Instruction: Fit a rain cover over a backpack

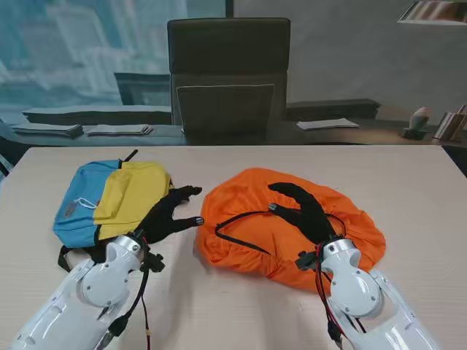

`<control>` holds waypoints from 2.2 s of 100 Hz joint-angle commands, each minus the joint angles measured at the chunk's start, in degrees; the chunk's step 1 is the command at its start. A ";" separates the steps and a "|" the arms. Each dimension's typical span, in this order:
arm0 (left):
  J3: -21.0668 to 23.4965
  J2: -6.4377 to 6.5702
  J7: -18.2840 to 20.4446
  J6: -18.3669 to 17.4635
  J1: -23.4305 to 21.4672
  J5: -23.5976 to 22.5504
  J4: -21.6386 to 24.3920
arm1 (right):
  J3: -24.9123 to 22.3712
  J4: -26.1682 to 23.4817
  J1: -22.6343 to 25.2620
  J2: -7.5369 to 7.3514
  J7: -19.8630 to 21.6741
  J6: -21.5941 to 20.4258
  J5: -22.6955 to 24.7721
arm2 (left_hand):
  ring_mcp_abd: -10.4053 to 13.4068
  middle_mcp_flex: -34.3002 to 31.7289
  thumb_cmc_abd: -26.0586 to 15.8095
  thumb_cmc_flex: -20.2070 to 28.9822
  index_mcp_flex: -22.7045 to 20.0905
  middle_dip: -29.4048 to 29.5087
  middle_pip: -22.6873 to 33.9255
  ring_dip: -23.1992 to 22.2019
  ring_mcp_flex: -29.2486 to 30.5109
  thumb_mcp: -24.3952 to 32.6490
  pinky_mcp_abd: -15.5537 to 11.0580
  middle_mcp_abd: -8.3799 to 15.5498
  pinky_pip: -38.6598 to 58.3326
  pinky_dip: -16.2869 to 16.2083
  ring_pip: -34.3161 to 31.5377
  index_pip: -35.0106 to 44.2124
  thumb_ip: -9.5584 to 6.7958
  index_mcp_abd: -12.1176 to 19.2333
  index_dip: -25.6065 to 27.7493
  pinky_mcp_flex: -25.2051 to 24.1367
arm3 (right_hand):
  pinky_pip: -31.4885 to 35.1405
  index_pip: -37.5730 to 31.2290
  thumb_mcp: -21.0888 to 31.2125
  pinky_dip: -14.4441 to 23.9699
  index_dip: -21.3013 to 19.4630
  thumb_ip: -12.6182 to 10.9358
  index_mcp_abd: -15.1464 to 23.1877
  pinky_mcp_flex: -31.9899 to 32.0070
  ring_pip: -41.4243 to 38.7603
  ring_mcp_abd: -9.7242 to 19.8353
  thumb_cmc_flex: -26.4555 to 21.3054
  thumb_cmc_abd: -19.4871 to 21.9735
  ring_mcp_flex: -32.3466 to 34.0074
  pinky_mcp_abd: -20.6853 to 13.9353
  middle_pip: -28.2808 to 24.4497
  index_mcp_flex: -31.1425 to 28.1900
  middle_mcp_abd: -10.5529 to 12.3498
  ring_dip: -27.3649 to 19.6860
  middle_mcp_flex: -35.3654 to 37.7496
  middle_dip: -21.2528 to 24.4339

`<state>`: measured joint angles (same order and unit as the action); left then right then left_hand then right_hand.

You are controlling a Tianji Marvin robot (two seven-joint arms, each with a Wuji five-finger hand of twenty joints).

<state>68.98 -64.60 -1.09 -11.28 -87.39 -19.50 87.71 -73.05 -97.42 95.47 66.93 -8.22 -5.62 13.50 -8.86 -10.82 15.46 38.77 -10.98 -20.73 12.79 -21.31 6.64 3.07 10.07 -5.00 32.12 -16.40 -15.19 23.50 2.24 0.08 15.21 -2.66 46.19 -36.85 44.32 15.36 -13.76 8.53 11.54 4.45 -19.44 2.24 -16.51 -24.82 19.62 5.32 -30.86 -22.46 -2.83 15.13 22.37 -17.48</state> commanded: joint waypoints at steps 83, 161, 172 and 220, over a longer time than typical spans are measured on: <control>12.03 4.60 -2.61 8.81 -10.10 -47.93 6.27 | -0.79 0.41 0.48 -0.40 1.12 -1.24 2.94 | 4.42 4.66 17.91 -7.10 2.15 7.62 -13.09 9.82 -4.99 16.27 -1.01 1.65 -31.80 4.07 15.41 -17.15 2.75 -0.27 -9.14 -0.47 | -1.94 0.69 -2.78 1.80 -0.39 -1.65 0.88 0.65 -0.35 1.50 0.74 -0.42 -0.71 -1.35 -0.82 0.61 0.32 -0.26 0.23 0.27; 4.64 7.16 7.07 7.97 6.39 -47.28 -14.24 | -1.46 1.48 0.10 0.03 -1.37 -2.19 4.11 | 4.72 1.33 13.62 -1.51 0.95 -2.93 -4.28 2.02 -4.43 29.19 -0.20 4.14 -30.77 2.00 12.55 14.32 0.32 3.10 6.93 -0.76 | -2.97 0.41 -2.83 2.37 -1.23 -1.80 0.62 0.70 -1.10 1.21 0.47 -0.54 -0.25 -1.20 -1.57 0.05 -0.05 0.13 0.91 -0.05; 2.55 6.99 6.49 9.12 7.80 -45.39 -16.30 | -1.43 1.45 0.12 0.12 -1.62 -2.12 3.88 | 5.09 -0.94 11.35 0.52 -10.48 -2.31 4.15 0.85 -3.42 32.67 -0.47 4.88 -30.77 1.98 9.55 20.64 0.55 4.89 10.43 -0.19 | -3.03 0.42 -2.66 2.48 -1.29 -1.78 0.48 0.72 -1.13 1.08 0.40 -0.50 -0.24 -1.26 -1.56 -0.14 -0.11 0.15 0.94 -0.05; 10.96 3.89 -6.93 9.13 0.75 -39.81 -6.25 | 0.98 2.64 -1.62 -0.21 -0.74 2.88 6.97 | -3.13 -31.63 -12.36 31.54 -4.81 -17.95 27.10 -7.12 30.92 -5.85 4.90 4.92 13.92 -7.95 -20.57 47.29 2.98 9.25 33.71 9.10 | 5.06 2.32 9.89 2.46 -2.96 -0.83 -6.19 -0.26 -6.46 -4.59 -0.08 -2.20 7.12 0.47 -1.95 -12.85 -5.45 2.76 11.59 -0.32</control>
<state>78.48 -60.29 -7.01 -1.11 -85.05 -59.77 77.22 -73.54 -95.68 94.77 66.80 -9.71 -3.80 17.87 -10.97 -37.71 12.09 66.04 -16.41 -30.67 31.90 -23.94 32.13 -3.00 12.01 -1.52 35.66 -20.20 -28.12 64.50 4.62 6.60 44.28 8.49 49.35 -35.49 51.57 18.45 -16.02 8.36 6.24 4.17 -24.91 -2.10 -16.55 -26.10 24.82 6.21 -33.02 -33.32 -6.84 17.21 31.60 -17.48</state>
